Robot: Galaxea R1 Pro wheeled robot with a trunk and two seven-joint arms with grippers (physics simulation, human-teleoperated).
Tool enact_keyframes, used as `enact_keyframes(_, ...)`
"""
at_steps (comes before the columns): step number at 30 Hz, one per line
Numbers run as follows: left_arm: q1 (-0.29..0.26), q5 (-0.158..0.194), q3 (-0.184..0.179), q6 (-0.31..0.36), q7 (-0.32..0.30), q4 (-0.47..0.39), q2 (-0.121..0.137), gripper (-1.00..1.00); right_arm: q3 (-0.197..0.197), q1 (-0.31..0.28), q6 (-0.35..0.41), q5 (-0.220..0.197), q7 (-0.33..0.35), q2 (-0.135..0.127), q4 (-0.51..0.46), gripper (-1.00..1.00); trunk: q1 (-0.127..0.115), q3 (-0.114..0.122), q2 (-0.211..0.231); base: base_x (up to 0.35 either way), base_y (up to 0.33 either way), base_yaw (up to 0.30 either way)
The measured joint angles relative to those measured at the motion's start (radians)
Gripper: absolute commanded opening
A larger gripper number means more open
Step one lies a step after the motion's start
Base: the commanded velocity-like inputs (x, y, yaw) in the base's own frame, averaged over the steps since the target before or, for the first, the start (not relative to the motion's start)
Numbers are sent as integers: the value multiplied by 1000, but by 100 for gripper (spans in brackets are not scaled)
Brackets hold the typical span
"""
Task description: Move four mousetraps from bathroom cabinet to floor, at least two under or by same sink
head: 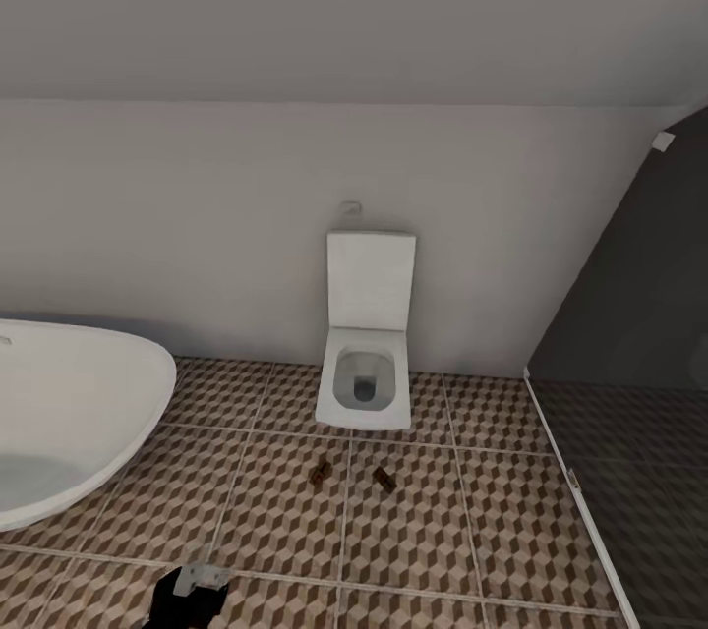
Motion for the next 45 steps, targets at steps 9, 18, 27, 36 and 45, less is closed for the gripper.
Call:
enact_keyframes(9,109,0,0,1,0,0,26,100,0,0,-4,-3,3,-2,0,100,0,0,0,0,0,0)
enact_keyframes(18,198,3,1,1,6,0,56,100,0,0,-5,-3,4,-1,0,100,0,0,0,0,0,0)
enact_keyframes(27,211,4,3,14,8,-1,60,100,0,0,-5,-3,5,0,0,100,0,0,0,0,0,0)
enact_keyframes(36,213,6,4,249,54,-1,48,100,2,0,1,-3,1,3,0,100,0,0,0,0,0,0)
enact_keyframes(45,213,21,19,320,195,-4,2,100,2,0,5,-3,16,4,3,100,0,0,0,0,0,0)
